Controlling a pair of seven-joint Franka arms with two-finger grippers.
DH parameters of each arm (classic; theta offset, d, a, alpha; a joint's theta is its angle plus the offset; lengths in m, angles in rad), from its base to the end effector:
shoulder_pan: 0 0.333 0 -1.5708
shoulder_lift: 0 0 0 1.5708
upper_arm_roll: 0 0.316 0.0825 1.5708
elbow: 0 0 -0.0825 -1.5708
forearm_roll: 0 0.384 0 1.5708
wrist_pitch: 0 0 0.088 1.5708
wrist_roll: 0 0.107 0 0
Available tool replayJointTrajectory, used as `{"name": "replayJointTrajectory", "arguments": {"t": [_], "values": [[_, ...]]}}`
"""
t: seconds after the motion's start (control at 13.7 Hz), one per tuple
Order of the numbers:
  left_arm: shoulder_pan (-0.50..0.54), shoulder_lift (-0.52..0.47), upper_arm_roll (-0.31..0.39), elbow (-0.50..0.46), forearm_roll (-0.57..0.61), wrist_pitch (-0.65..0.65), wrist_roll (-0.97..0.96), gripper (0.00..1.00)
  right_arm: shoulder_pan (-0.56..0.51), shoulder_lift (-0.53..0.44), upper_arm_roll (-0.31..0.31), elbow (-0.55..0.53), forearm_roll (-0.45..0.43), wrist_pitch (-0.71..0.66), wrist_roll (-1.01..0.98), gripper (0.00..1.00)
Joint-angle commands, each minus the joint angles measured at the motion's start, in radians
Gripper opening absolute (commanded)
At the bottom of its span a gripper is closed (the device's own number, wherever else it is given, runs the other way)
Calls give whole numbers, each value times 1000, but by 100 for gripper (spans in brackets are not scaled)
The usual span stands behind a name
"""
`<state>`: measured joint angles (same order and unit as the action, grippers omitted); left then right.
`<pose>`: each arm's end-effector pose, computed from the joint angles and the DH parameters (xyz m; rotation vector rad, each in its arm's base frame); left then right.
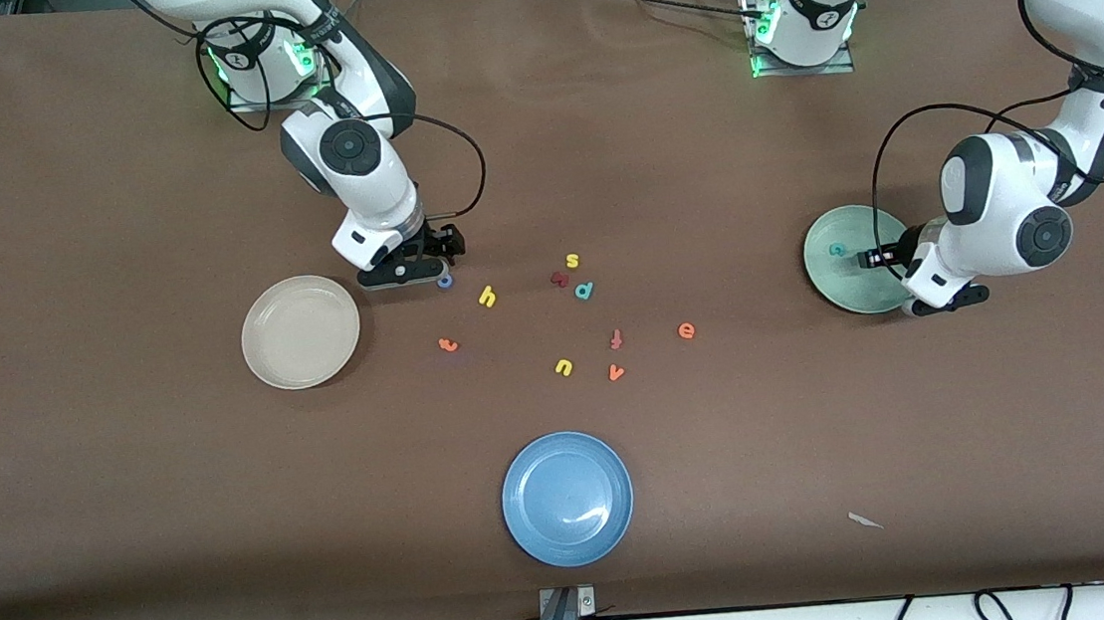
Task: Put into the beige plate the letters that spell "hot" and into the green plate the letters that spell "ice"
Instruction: 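Release the pink bar while the right gripper lowers to the blue ring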
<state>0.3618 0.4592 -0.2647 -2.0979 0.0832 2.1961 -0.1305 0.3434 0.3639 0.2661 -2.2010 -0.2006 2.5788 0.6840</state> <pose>0.5392 0.0521 0.1821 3.0297 0.2630 -0.5267 0.4556 0.3235 0.2234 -3.1315 -0.1185 -0.0566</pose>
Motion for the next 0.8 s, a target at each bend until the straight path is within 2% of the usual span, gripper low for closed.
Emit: {"name": "replayJointTrajectory", "arguments": {"t": [0.0, 0.22, 0.44, 0.58, 0.73], "values": [[0, -77, -24, 50, 14, -76, -15, 100, 9, 42, 12, -2, -46, 58, 58, 100], [-3, -97, -129, 171, -33, -186, -218, 100, 12, 73, 12, 1, -56, 98, 60, 100], [-10, -83, -255, 234, -48, -182, -412, 100, 12, 92, 10, 4, -91, 104, 63, 99], [-85, -24, -275, 315, -71, -155, -527, 98, 12, 108, 8, 4, -95, 122, 63, 99], [-164, 80, -271, 410, -60, -52, -666, 98, 12, 124, 5, 9, -109, 138, 63, 99]]}}
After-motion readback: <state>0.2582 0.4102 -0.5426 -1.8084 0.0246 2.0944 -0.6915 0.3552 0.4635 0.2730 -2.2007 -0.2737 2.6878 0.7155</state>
